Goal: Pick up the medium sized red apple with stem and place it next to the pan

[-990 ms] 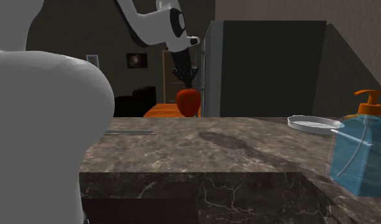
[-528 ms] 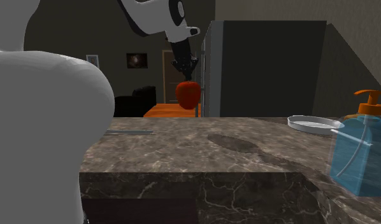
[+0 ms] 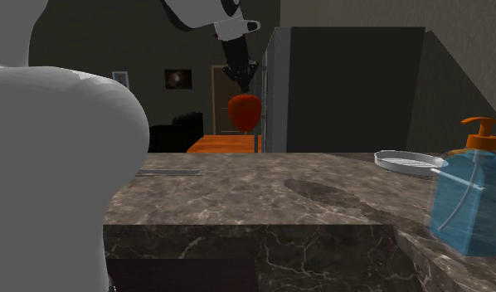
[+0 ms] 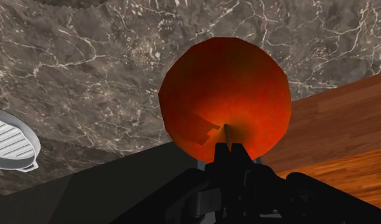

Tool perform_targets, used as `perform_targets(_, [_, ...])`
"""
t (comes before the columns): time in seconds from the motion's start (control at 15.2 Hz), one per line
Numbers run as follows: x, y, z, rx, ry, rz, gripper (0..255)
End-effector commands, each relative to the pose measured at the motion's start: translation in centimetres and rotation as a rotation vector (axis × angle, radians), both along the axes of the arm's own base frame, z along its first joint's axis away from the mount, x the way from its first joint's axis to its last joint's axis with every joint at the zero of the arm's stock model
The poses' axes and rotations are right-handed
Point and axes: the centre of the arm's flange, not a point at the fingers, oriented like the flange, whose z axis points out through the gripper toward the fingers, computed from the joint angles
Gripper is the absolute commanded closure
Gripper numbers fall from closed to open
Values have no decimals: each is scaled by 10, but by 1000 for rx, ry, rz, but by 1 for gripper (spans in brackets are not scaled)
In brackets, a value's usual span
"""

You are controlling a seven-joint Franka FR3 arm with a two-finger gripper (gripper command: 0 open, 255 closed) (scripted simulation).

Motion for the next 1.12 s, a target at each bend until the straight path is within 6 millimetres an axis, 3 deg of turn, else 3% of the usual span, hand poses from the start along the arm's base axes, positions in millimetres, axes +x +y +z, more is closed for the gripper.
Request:
perform_targets(0.0, [0,-1,12,0,0,0,255])
perform_targets(0.73, [0,-1,68,0,0,0,255])
perform_targets(1.06, [-1,-64,50,0,0,0,255])
